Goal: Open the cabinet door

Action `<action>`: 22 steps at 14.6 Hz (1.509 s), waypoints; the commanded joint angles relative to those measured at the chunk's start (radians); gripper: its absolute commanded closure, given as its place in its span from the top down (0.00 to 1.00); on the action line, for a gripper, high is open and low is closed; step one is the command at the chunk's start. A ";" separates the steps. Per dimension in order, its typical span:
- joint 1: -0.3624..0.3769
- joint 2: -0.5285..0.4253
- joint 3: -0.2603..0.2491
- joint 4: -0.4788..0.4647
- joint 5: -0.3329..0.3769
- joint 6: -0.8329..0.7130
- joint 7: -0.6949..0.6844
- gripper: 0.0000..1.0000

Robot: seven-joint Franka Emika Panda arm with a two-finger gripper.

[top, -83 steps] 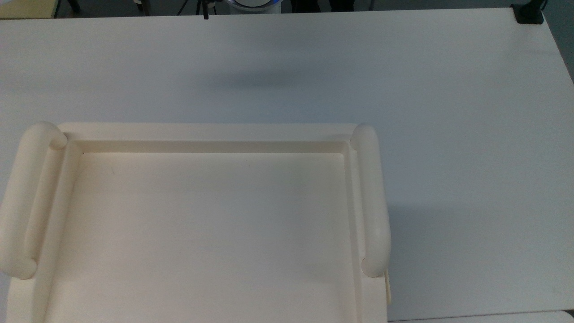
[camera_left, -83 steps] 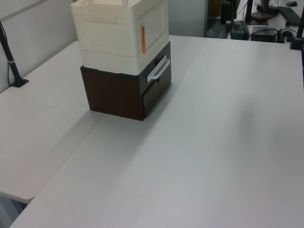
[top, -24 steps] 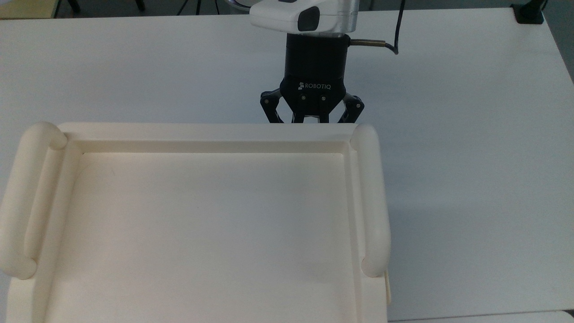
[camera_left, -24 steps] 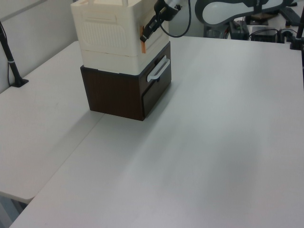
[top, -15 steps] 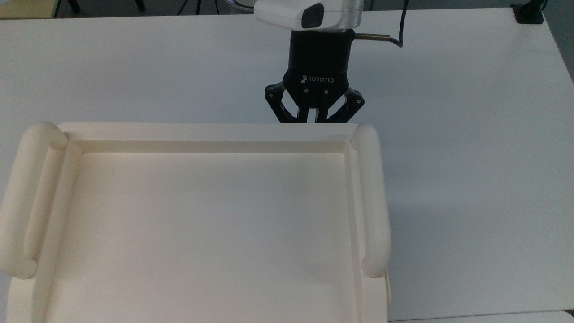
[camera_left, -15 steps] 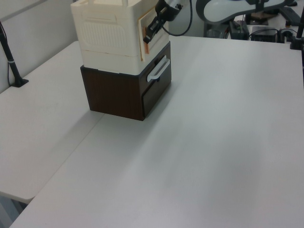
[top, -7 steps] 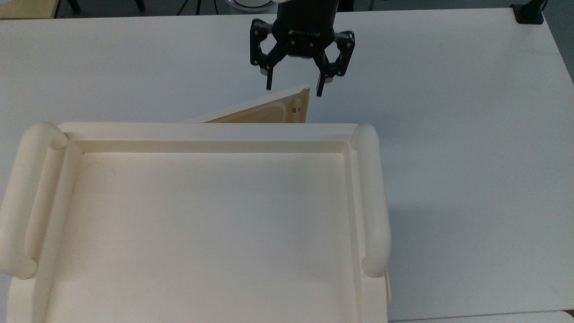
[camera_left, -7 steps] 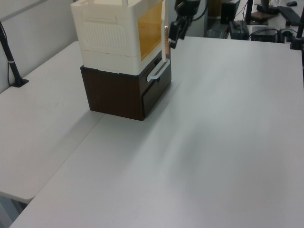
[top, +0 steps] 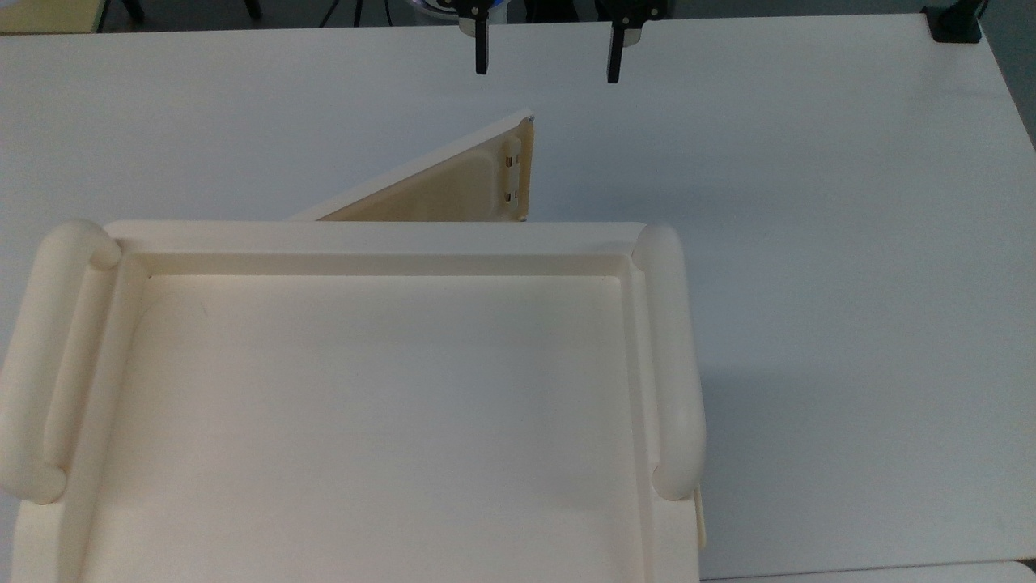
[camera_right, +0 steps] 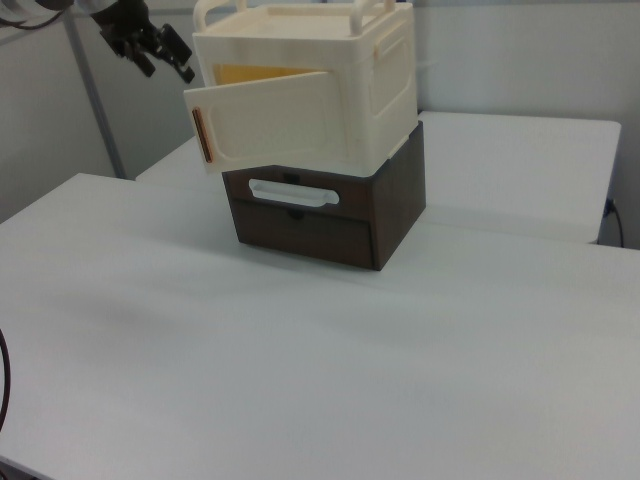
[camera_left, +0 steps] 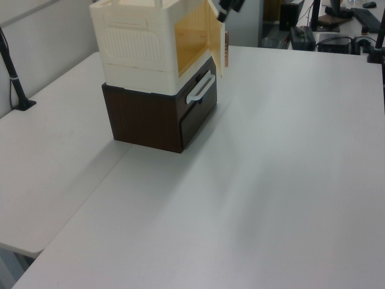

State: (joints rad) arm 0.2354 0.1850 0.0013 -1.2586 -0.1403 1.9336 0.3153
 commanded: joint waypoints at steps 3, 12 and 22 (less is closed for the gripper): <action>-0.004 0.073 0.006 -0.005 0.015 0.246 -0.016 1.00; -0.045 0.048 -0.009 -0.027 0.013 0.006 -0.102 1.00; -0.064 0.016 -0.009 -0.071 0.022 -0.304 -0.228 1.00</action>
State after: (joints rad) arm 0.1778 0.2341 -0.0030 -1.2650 -0.1349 1.6795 0.1195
